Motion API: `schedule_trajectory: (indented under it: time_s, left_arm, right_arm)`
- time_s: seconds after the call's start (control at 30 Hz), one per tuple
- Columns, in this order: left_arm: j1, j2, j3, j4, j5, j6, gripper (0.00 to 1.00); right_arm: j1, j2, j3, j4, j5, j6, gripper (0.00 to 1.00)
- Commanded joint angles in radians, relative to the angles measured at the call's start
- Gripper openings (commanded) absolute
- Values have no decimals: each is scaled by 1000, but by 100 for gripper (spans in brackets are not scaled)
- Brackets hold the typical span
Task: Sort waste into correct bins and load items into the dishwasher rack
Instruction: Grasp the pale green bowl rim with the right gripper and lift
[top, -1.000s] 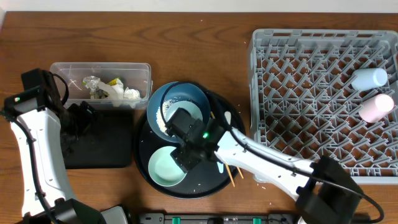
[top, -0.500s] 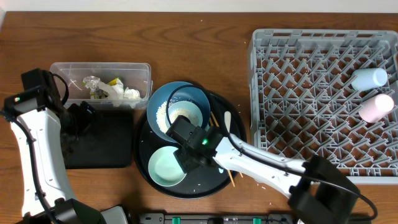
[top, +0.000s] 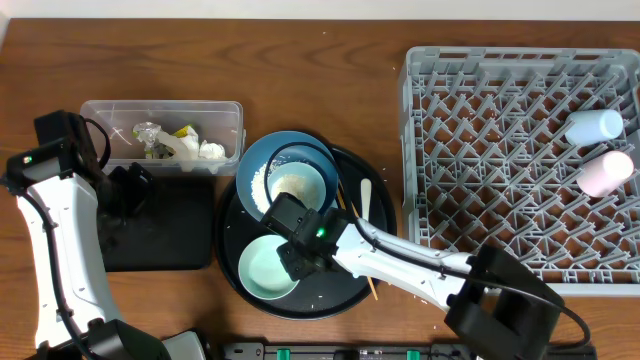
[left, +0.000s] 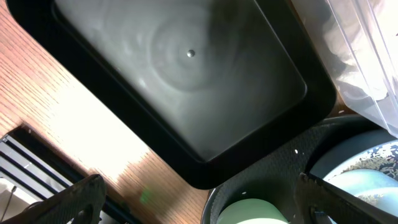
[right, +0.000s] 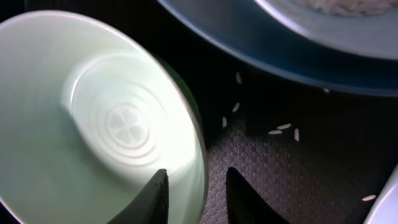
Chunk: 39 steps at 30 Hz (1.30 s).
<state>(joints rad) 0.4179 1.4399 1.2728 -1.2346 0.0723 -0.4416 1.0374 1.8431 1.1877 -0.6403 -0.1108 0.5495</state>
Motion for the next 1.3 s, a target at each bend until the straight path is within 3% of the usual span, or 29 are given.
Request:
schedule_trajectory:
  time_s: [0.0,0.47,0.8,1.03,1.27]
  left_arm:
    - [2,2,-7,-7,-2,2,98]
    - [2,2,-7,-7,-2,2,98]
    - [2,2,-7,-7,-2,3,98]
    - [2,2,-7,-7,-2,2,98]
    - [2,2,-7,-7,-2,2,98]
  right_arm:
    - [24,14,-5,2,10,23,25]
    - [31,27,-5,-3,28,58,1]
    - [27,8,12,-27,32,47,1]
    - [-3,-70,137,-218,72,-45,1]
    - [-91,-179,260,-352,240,-143,1]
